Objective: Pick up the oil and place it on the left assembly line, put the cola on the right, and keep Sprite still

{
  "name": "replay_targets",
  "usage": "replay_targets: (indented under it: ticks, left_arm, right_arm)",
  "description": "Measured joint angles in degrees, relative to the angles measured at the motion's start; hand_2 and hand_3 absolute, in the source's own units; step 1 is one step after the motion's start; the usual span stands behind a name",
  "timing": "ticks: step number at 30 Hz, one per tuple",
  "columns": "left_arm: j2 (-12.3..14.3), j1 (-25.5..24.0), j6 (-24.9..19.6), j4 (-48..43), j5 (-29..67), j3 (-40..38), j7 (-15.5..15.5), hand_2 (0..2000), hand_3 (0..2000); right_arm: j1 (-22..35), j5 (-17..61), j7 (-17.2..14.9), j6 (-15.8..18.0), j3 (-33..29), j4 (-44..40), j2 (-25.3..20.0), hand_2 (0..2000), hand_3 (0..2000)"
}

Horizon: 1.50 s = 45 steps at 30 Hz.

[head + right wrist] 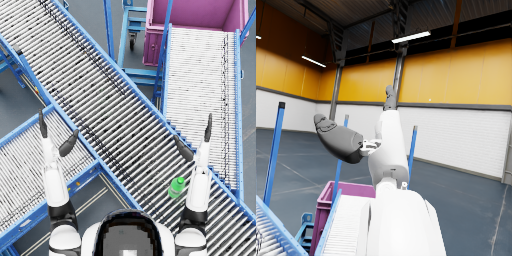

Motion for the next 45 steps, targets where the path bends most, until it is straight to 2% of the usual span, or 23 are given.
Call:
replay_targets:
  ticks: [45]
  left_arm:
    - [1.0,-1.0,0.0,0.1,0.0,0.1,0.0,0,0]
  right_arm:
    - [-0.5,0.0,0.0,0.0,-1.2,-0.7,-0.9,0,0]
